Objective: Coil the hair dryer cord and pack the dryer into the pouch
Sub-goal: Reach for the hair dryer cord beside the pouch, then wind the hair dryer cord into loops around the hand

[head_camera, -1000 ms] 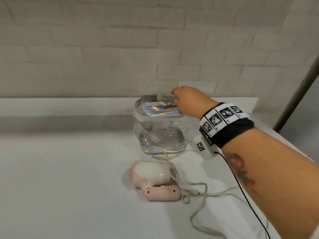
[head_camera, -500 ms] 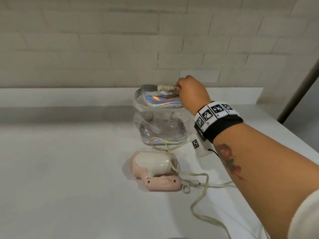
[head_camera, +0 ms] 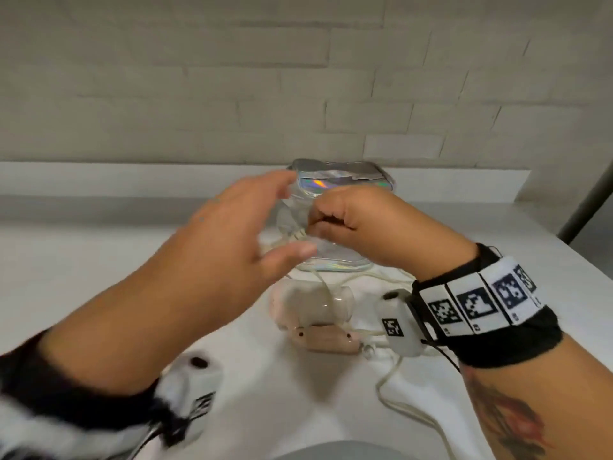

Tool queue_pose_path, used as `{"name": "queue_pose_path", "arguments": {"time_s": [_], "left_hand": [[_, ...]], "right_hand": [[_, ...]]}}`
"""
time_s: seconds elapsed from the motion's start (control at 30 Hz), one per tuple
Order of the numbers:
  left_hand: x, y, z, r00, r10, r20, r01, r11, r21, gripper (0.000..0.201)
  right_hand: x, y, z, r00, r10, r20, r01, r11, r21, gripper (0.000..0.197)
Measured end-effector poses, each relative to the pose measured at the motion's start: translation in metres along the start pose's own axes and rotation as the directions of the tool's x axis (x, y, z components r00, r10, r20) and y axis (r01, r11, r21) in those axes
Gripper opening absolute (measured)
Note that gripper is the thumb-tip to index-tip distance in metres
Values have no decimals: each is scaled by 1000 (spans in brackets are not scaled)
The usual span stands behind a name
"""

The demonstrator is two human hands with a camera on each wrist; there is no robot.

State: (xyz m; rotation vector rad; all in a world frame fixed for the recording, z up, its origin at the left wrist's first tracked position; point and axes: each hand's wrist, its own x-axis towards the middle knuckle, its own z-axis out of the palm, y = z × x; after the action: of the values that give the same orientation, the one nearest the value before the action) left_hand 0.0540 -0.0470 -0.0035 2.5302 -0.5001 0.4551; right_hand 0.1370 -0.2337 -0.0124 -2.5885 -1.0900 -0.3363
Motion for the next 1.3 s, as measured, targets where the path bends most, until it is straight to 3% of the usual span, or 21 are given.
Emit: {"name": "queue_pose_path", "arguments": {"time_s": [0.1,0.23,0.3,0.47,0.57,0.7,0.8,0.9,1.0,1.13,1.3], "left_hand": [[38,9,36,995,17,97,2,981,-195,64],[56,1,67,982,46,181,46,880,-473,12],[55,-2,76,978,56,199,57,851,-522,2],[50,-39,77,981,-140,130,192,746,-638,28],[45,-59,75,966,-243,87,235,691,-683,34],[40,-63,81,960,-258,110,273,769,-579,34],[42,-53,87,963,-196,184,265,805,-530,22],[48,-33,87,976,-142,166,214,774,-596,3],[56,-13,80,993,-80,85,116,771,-626,20],[60,-7,72,996,-45,80,85,781,-619,8],[47,-13,69,993,-50,109,111,720,-685,26]], "right_hand": [[-7,2,0,1000,3,16,-4,999,45,18],[-19,14,-5,994,100,-47,-95,990,107,5],[-22,17,-5,990,135,-38,-129,985,116,4],[-31,33,-12,964,252,-85,-230,949,215,22],[-38,52,-21,899,389,-200,-311,890,333,24],[-35,58,-25,833,454,-317,-311,857,411,26],[-25,48,-24,867,400,-298,-255,869,424,25],[-13,33,-20,933,292,-208,-208,914,349,25],[-4,17,-16,980,178,-87,-149,952,269,21],[0,12,-15,984,162,-77,-133,948,290,28],[-10,23,-15,972,228,-56,-184,887,424,33]]}}
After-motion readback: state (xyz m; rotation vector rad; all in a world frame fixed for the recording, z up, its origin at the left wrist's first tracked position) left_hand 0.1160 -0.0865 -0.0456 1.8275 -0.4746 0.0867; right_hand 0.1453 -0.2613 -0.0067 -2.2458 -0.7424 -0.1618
